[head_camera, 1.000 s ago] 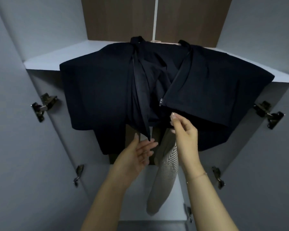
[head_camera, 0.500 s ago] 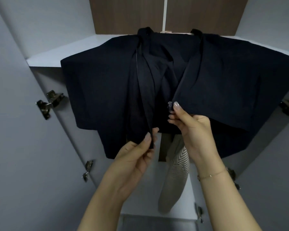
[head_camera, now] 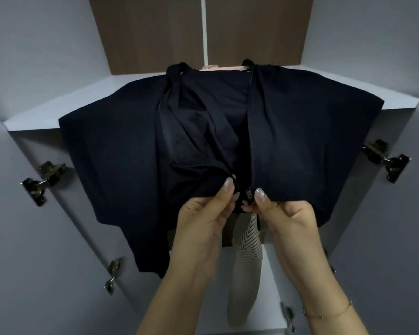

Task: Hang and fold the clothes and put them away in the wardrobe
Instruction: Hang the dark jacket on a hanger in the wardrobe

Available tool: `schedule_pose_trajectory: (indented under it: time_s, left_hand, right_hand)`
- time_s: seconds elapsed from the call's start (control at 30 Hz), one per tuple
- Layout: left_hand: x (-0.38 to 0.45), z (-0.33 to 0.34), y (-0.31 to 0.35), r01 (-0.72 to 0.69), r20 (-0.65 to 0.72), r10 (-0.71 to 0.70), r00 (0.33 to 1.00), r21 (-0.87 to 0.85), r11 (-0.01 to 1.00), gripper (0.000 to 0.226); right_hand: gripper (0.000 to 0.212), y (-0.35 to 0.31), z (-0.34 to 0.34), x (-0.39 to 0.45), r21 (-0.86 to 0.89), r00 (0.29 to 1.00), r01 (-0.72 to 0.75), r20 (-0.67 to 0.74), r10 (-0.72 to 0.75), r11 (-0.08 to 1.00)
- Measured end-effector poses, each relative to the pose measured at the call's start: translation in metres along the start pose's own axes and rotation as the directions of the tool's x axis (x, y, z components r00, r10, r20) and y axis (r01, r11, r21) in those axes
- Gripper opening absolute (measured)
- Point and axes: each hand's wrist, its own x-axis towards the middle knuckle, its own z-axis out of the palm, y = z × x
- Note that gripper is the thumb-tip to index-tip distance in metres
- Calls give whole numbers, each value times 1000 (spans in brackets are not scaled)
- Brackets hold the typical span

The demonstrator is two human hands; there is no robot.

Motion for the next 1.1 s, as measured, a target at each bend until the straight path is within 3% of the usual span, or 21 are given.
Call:
schedule_pose_trajectory:
  time_s: [0.2, 0.3, 0.77, 1.1]
  left_hand:
    - [1, 6, -9, 74, -46, -77, 996, -77, 994, 6]
    - [0, 6, -11, 89, -44, -93, 995, -84, 992, 7]
    - [-1, 9, -21, 56, -123, -58, 991, -22, 998, 13]
    - [0, 8, -30, -22, -149, 23, 989, 4, 1000, 22]
  right_hand:
    - [36, 3, 10, -10, -39, 990, 4, -139, -9, 999]
    - [33, 0, 13, -11, -12, 981, 23, -190, -24, 1000]
    - [18, 1, 15, -14, 11, 976, 75, -207, -71, 997]
    - [27, 8, 14, -12, 36, 970, 64, -236, -54, 997]
